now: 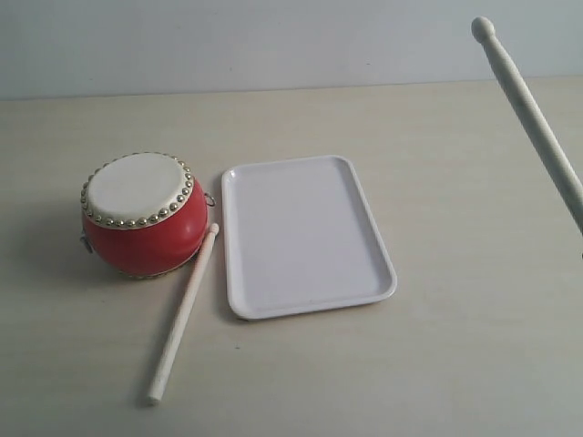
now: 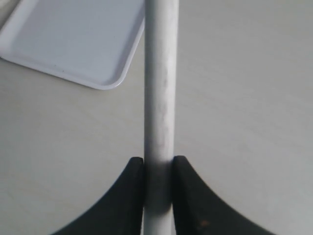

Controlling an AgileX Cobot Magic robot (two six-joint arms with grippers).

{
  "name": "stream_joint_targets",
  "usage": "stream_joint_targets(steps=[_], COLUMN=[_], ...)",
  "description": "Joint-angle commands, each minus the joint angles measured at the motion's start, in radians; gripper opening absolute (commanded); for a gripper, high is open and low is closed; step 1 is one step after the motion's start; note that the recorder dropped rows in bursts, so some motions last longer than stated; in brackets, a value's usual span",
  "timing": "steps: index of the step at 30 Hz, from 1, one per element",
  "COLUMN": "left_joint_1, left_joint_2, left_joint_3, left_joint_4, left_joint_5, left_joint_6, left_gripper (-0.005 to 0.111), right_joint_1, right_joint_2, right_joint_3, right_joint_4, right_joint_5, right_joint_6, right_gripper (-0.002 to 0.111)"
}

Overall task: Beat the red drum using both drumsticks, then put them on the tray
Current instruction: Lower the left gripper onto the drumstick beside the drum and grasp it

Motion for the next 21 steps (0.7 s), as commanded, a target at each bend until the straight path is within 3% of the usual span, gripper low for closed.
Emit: stream_joint_targets(steps=[1,5,7,10,14,18,21], left_joint_1=[-0.187,-0.335,-0.346,-0.346,-0.346,-0.348,-0.402], left_joint_2=[0.043,0.087,0.113,0.200,0.350,0.465,0.523], left_joint_3=[0.125,0.203,0.203,0.199,0.199,0.199,0.172], left_joint_4=[-0.076,-0.126,-0.215,-0.331,-0.318,-0.320,-0.267], left_joint_5=[-0.133,-0.285,-0.389,-0.397,-0.461,-0.506,-0.516], left_joint_6=[-0.092,-0.136,-0.136,-0.027,-0.033,-0.035,-0.080], left_gripper=[0.028,0.039,0.039,0.039,0.051,0.052,0.052], right_joint_1=[-0.001,-0.001,-0.001,-0.001,-0.001,-0.001,-0.001], right_joint_2=[-0.003,-0.003,-0.003,-0.003,-0.003,-0.003,-0.003], right_joint_3=[0.004,0.004,0.004,0.004,0.004,0.004,0.004], right_joint_4=[0.002,0.000,0.000,0.000,0.003,0.005,0.005], right_joint_5=[-0.016,-0.016,-0.016,-0.016,-0.027,-0.027,-0.027], right_joint_6=[-0.007,-0.007,-0.007,-0.007,-0.007,-0.007,-0.007], right_gripper=[0.000,0.000,0.000,0.000,0.000,0.000,0.000])
